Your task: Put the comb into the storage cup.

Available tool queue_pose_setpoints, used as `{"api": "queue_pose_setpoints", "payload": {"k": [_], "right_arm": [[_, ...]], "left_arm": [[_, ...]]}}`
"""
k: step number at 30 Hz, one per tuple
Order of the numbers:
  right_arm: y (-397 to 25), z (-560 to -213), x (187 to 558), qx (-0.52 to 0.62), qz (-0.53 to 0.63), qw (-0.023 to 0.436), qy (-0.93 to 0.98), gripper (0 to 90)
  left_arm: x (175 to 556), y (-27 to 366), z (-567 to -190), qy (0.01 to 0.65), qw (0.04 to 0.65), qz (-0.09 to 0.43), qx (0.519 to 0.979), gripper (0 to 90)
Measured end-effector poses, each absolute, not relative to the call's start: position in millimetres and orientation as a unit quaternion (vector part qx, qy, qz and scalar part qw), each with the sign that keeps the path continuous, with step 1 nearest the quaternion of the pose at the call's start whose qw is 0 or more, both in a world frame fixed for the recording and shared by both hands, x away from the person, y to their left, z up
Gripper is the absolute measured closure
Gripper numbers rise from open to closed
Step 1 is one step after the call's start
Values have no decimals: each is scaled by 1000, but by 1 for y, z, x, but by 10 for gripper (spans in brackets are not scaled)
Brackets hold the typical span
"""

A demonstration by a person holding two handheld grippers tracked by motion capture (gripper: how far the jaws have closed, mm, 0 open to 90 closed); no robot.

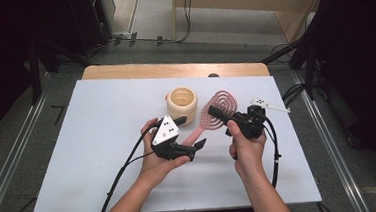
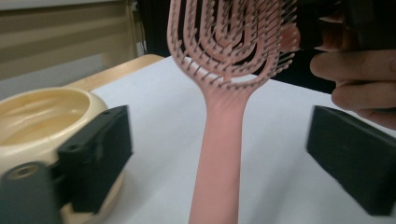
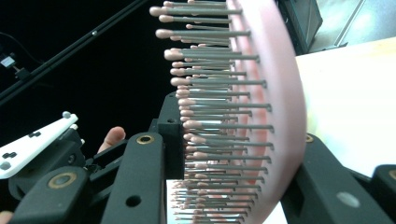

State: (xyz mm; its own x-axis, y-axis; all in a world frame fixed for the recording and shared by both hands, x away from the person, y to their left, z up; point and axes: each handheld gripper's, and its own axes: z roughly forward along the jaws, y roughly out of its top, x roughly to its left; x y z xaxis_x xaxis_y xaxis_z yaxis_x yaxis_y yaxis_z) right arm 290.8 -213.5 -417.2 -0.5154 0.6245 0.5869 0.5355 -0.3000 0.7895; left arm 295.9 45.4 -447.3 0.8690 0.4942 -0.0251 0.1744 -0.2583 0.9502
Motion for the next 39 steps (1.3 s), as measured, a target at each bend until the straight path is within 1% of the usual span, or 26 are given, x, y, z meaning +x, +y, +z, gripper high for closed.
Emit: {"api": "queue_pose_setpoints", "payload": {"k": [2,8,11,29,35,39], "right_arm": [[-213,-416,291,487,640,39,593,621],[-211,-413,290,479,639,49,600,621],[-210,-411,290,471,639,60,605,621],[-205,-402,292,447,640,83,619,621],[-202,-399,294,438,637,94,627,621],[-201,-396,295,438,638,94,626,621]], "left_arm": [[296,49,-449,220,569,132,781,1],[297,63,-453,239,564,130,780,0],[298,71,-455,245,561,134,779,0],[293,111,-468,289,543,154,773,0],[291,125,-470,297,540,162,771,0],[288,133,-468,297,539,169,770,0]]}}
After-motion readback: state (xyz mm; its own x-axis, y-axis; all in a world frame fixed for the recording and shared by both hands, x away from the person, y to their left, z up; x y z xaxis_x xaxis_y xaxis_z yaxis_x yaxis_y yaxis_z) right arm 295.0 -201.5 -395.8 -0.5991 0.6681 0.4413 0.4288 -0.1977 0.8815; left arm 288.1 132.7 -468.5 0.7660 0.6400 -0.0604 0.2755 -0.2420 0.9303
